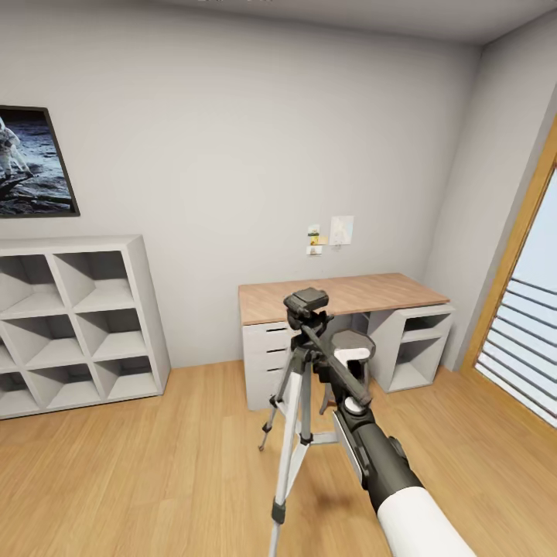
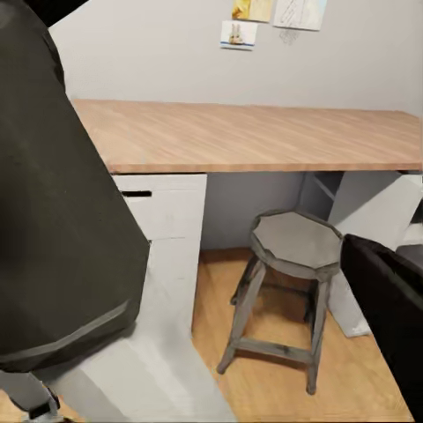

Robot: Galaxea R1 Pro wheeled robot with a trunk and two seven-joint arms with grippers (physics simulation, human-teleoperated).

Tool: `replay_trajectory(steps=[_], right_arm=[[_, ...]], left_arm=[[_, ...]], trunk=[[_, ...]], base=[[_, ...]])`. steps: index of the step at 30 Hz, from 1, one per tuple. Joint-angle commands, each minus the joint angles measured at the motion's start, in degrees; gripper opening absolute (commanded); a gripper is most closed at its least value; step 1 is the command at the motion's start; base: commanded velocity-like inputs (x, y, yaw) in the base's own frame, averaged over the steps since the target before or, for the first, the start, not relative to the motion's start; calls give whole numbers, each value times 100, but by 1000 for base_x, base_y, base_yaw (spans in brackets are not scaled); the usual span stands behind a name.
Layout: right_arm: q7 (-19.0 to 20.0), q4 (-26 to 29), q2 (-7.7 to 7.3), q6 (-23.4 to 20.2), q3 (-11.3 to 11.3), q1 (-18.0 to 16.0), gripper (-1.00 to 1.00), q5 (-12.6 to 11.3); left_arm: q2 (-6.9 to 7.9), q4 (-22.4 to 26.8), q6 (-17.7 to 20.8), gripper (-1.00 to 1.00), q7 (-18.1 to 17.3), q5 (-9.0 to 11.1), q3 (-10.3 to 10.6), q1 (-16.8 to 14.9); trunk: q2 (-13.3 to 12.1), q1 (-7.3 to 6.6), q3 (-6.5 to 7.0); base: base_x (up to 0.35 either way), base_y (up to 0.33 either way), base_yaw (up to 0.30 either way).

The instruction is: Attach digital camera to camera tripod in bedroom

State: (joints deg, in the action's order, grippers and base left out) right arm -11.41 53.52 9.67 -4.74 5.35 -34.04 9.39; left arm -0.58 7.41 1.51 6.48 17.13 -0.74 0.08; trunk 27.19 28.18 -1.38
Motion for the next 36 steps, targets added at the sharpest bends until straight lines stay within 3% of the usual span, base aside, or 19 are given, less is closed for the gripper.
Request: replay_trajectory(steps=[1,26,36], right_arm=[[-36,63,0,-47,14,-6,100,84],[-36,-353,-5,239,-15,-6,100,86],[-36,-520,-9,374,-16,-6,100,88]], left_arm=[[-2,15,16,100,20,28,-5,1],[5,15,16,100,20,31,-5,1],[-2,15,16,100,20,25,3,1]], trunk=[[14,2,-11],[14,2,-11],[14,2,-11]], base=[[0,0,0],[-3,0,0],[-230,0,0]])
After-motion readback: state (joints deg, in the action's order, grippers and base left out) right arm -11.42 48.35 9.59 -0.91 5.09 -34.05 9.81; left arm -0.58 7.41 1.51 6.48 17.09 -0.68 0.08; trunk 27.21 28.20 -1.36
